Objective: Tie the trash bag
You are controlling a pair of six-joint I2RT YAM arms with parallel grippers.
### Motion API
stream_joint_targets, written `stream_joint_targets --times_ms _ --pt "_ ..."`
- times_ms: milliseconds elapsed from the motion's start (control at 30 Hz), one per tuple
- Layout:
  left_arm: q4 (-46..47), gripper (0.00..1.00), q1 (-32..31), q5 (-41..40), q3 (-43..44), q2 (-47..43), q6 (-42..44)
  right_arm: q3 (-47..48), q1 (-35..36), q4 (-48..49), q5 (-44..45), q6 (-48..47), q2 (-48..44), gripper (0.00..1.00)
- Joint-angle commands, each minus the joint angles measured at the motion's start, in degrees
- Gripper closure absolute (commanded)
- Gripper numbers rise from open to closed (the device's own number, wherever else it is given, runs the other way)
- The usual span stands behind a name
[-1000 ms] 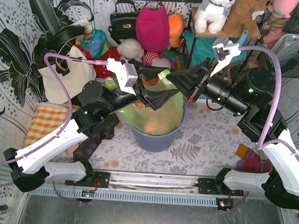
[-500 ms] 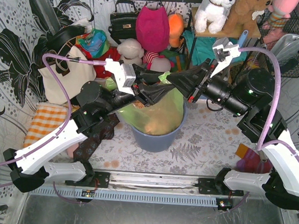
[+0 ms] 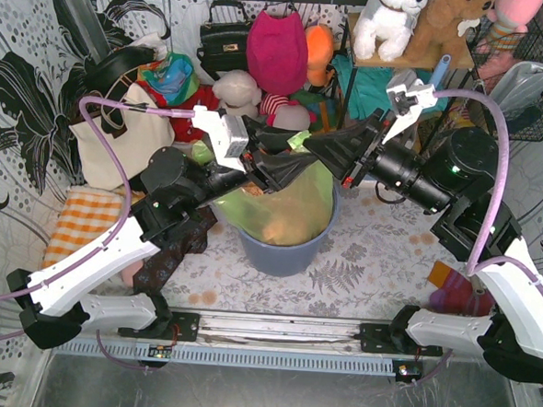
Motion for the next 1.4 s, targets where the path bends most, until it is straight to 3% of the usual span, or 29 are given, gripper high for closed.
stream_joint_targets --times_ms 0,500,733,867,1267,1367 --pt "2.68 0.51 0.11 0.04 1.77 0.14 -1.07 -0.55 0.04 2.6 0.95 -1.16 -0.97 1.0" --pt "3.75 0.81 0.19 1.9 0.74 -0.61 -1.04 -0.9 0.04 3.85 2.52 -2.04 -1.46 1.0" --pt "4.46 0.92 0.17 1.67 0.72 -0.48 -1.06 -1.33 0.04 4.67 2.35 -2.15 -2.42 0.69" --pt "4.68 0.94 0.15 1.55 0.7 -0.66 -1.26 -1.94 0.03 6.07 3.51 -2.43 -3.74 0.6" --pt "5.28 0.88 0.13 -3.57 1.85 -0.78 -3.06 -5.48 0.04 3.75 9.31 -4.15 -6.11 0.59" --pt "5.09 0.88 0.19 -5.1 2.39 -0.2 -3.33 -7.18 0.04 3.64 6.96 -4.91 -6.65 0.5"
